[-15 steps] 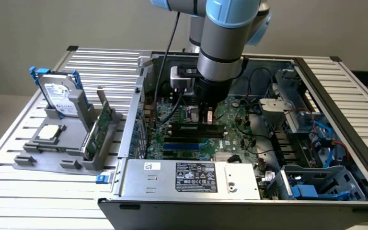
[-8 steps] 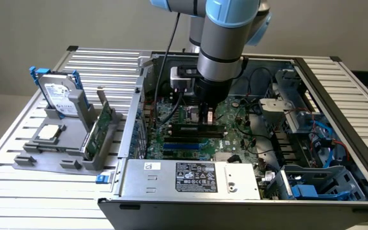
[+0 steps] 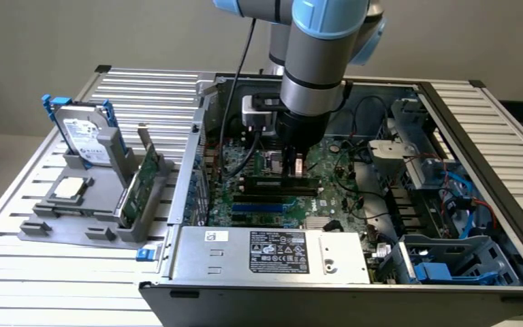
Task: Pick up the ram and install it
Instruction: 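Insert the ram into the slot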
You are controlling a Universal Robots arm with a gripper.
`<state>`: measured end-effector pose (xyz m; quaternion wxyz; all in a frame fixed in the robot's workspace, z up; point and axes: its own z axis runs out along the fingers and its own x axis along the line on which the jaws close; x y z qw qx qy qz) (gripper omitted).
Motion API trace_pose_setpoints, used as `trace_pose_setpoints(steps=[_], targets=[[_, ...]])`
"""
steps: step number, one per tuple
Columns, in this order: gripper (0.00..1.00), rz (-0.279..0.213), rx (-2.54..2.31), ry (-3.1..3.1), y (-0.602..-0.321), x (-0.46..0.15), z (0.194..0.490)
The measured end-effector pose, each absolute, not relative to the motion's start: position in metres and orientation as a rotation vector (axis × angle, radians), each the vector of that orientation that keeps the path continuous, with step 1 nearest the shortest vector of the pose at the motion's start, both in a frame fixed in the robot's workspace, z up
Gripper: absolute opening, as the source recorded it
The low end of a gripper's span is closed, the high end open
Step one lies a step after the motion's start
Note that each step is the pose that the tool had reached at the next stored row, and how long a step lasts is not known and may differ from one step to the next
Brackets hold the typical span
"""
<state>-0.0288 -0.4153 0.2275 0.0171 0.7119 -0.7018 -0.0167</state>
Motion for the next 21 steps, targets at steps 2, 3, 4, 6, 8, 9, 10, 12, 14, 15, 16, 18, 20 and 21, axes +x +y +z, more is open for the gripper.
trace_pose_setpoints(steps=[2,3,4,6,8,9,10,12,14,15,16,18,20,21], targets=[[0.14,-0.051,2.214,-2.179,-0.4153,-0.0288,0.2275],[0.14,-0.051,2.215,-2.178,-0.4153,-0.0289,0.2275],[0.14,-0.050,2.216,-2.176,-0.4153,-0.0289,0.2274],[0.14,-0.049,2.217,-2.174,-0.4153,-0.0289,0.2274],[0.14,-0.049,2.218,-2.174,-0.4153,-0.0290,0.2269],[0.14,-0.049,2.218,-2.174,-0.4152,-0.0291,0.2265],[0.14,-0.049,2.218,-2.174,-0.4152,-0.0292,0.2263],[0.14,-0.049,2.218,-2.173,-0.4150,-0.0292,0.2257],[0.14,-0.049,2.218,-2.173,-0.4148,-0.0292,0.2253],[0.14,-0.049,2.218,-2.173,-0.4146,-0.0292,0.2251],[0.14,-0.049,2.218,-2.173,-0.4143,-0.0292,0.2249],[0.14,-0.049,2.218,-2.173,-0.4139,-0.0292,0.2247],[0.14,-0.048,2.217,-2.173,-0.4136,-0.0292,0.2244],[0.14,-0.047,2.216,-2.174,-0.4136,-0.0292,0.2241]])
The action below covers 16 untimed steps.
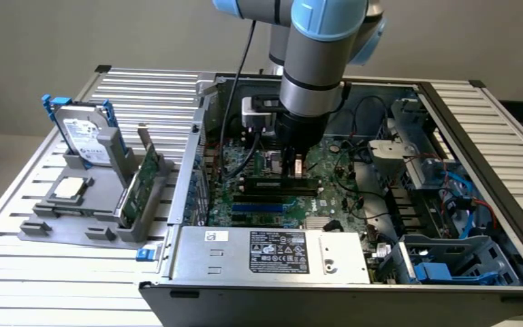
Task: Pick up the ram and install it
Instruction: 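Insert the ram into the slot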
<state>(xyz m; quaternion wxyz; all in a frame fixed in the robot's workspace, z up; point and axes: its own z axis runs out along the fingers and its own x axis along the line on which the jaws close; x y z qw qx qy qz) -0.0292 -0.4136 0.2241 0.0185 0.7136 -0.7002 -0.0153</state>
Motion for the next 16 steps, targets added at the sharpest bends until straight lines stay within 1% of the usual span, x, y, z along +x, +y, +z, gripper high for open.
trace_pose_setpoints(steps=[16], targets=[[0.14,-0.045,2.206,-2.182,-0.4136,-0.0292,0.2223]])
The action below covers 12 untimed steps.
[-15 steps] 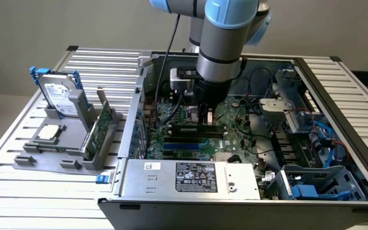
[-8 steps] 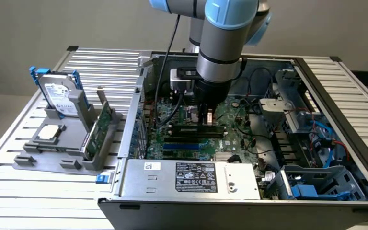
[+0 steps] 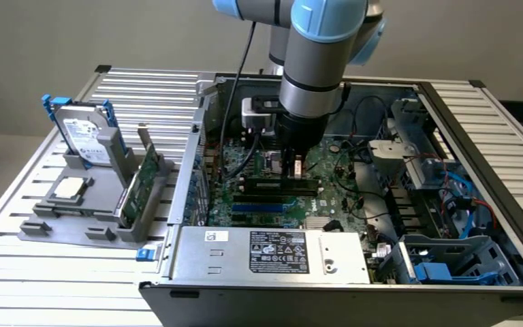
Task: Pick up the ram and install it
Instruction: 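Insert the ram into the slot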
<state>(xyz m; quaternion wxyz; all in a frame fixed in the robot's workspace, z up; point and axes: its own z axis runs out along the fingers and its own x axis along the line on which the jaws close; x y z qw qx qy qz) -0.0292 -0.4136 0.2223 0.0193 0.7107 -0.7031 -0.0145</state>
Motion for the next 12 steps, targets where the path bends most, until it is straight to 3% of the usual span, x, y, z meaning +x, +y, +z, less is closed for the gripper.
trace_pose_setpoints(steps=[12], targets=[[0.14,-0.039,2.197,-2.186,-0.4134,-0.0292,0.2203]])
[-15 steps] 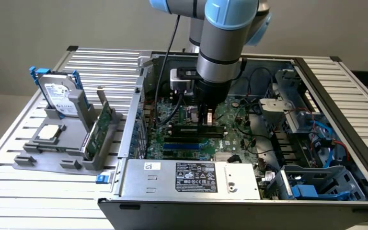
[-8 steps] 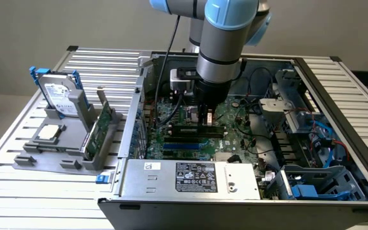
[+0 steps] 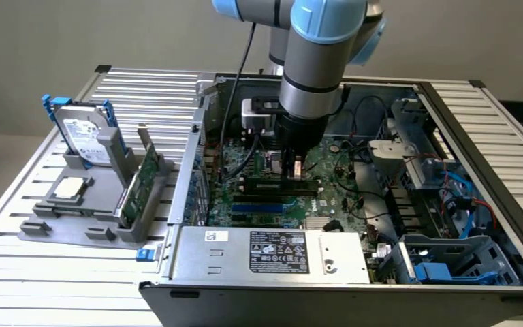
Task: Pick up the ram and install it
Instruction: 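Insert the ram into the slot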
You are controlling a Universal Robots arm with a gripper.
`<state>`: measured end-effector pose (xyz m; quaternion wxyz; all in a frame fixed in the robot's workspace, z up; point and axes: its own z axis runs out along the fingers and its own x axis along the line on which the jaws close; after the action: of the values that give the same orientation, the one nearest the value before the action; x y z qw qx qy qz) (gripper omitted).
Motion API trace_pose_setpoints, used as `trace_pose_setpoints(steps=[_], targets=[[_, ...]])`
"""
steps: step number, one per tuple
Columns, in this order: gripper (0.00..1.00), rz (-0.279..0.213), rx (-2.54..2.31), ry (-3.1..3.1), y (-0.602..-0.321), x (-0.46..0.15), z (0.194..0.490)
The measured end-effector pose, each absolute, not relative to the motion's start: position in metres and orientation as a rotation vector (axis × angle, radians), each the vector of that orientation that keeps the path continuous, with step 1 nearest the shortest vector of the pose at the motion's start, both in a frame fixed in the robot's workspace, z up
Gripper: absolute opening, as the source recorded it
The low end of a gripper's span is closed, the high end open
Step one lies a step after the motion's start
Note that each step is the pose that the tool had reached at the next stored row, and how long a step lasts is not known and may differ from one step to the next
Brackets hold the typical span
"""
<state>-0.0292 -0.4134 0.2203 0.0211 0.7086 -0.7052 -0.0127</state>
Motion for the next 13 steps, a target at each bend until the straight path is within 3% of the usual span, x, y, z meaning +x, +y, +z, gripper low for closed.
trace_pose_setpoints(steps=[13], targets=[[0.14,-0.036,2.194,-2.187,-0.4124,-0.0294,0.2188]])
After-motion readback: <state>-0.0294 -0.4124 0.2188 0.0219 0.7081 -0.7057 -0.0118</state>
